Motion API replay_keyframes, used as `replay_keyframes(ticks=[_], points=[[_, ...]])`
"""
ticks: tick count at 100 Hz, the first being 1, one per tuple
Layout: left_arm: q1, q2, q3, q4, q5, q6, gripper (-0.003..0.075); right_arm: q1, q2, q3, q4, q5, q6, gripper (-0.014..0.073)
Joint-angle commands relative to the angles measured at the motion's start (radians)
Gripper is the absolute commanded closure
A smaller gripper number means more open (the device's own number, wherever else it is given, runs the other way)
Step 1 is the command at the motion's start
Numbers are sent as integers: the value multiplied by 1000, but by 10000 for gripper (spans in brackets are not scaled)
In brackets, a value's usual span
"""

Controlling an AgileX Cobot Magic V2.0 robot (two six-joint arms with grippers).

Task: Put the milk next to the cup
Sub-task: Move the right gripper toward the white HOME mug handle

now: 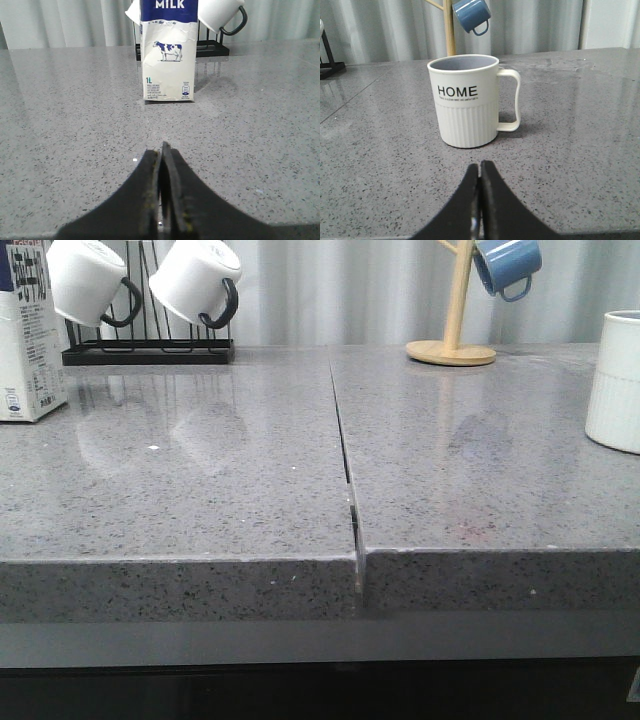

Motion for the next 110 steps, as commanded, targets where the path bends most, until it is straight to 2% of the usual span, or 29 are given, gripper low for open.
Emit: replay_keyframes(ticks=[1, 73, 93, 110], points=[[1, -33, 41, -7, -83, -3, 741, 0, -20, -19, -7, -77, -4, 655], [1, -33, 41, -7, -83, -3, 741, 0, -18, -29, -7, -67, -4, 655], [1, -33, 41, -7, -83, -3, 741, 0, 49, -158, -7, 7, -4, 655], [1, -33, 41, -7, -83, -3, 741, 0, 212, -320, -7, 122, -4, 655]])
